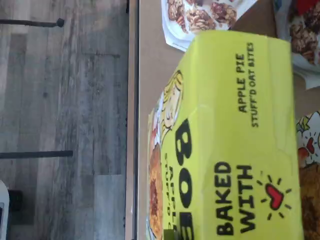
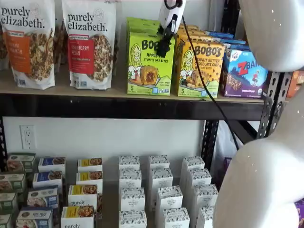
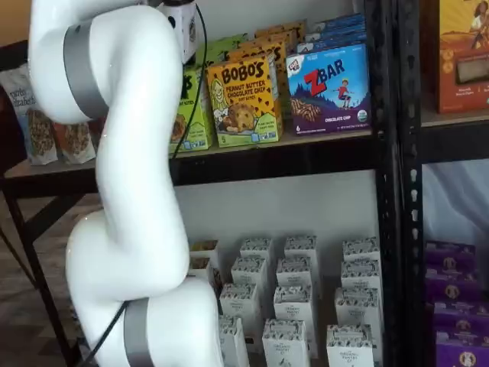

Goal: Pick the green box on the top shelf, the fourth from the left

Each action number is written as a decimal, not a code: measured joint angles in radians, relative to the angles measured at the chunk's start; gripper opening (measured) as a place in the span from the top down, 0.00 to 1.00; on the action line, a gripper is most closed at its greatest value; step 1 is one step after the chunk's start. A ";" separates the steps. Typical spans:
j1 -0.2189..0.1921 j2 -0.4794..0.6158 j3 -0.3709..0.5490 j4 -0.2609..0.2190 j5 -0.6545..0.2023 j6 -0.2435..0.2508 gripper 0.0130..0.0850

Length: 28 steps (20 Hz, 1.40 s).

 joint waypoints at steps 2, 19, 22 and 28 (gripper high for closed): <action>0.001 -0.001 0.002 -0.001 -0.001 0.001 0.67; 0.004 0.007 -0.011 -0.001 0.015 0.004 0.72; 0.002 0.009 -0.017 0.004 0.025 0.004 0.72; -0.002 0.006 -0.031 0.016 0.046 0.005 0.72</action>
